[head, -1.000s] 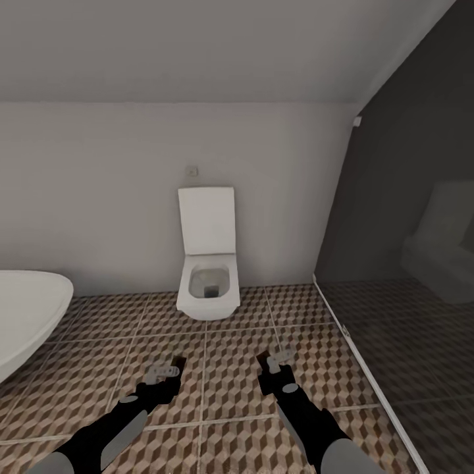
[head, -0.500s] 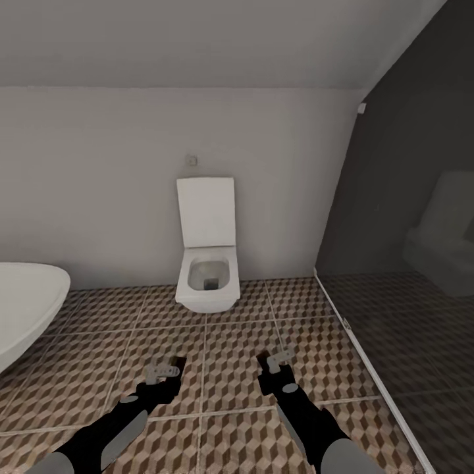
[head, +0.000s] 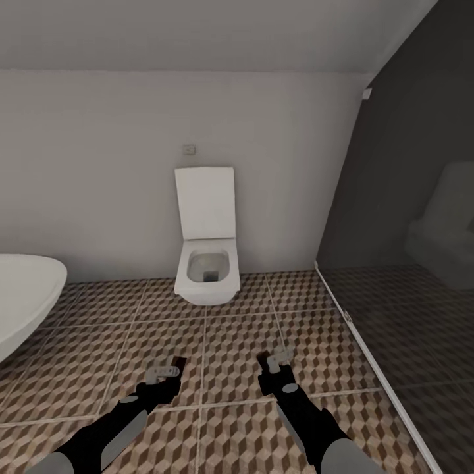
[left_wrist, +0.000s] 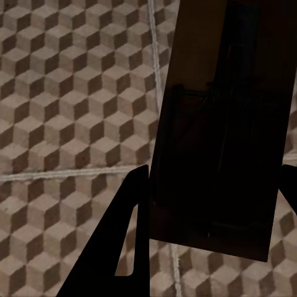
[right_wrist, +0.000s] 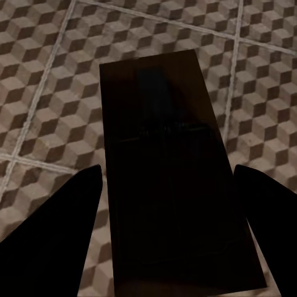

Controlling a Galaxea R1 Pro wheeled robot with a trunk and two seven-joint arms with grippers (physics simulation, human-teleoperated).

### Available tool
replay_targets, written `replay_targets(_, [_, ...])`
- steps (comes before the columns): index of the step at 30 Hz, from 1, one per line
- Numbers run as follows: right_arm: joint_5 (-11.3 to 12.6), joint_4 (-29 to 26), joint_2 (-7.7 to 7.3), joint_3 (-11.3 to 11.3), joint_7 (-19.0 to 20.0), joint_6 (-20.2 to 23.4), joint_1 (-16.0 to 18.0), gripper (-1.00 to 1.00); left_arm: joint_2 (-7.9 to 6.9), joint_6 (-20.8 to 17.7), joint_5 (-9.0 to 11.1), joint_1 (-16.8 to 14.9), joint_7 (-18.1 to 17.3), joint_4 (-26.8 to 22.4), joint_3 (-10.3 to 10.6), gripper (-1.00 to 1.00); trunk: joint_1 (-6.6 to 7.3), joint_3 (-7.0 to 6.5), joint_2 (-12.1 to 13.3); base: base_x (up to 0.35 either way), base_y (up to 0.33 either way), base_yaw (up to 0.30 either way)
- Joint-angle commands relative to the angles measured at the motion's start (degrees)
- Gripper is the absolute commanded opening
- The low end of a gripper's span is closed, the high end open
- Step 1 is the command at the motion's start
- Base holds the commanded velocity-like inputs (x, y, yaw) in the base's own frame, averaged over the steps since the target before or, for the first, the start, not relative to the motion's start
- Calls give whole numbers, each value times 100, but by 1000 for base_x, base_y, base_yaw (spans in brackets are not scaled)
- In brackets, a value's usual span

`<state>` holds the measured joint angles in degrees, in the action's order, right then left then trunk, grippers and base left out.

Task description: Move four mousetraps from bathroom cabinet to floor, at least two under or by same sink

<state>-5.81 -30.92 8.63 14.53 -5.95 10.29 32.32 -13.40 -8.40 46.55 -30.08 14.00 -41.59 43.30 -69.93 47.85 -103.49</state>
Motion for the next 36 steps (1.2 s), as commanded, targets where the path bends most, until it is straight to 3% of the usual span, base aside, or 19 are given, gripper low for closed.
replay_targets(1, [-60, -10, -2, 24, -29, 50, 2, -100, -10, -12, 30, -7, 68, -16, 38, -100, -22, 33, -44, 0, 0, 0])
replay_targets(36, [-60, -10, -2, 33, -21, 44, 2, -100, -5, -12, 30, -7, 68, -16, 38, -100, -791, 982, -1448, 0, 0, 0])
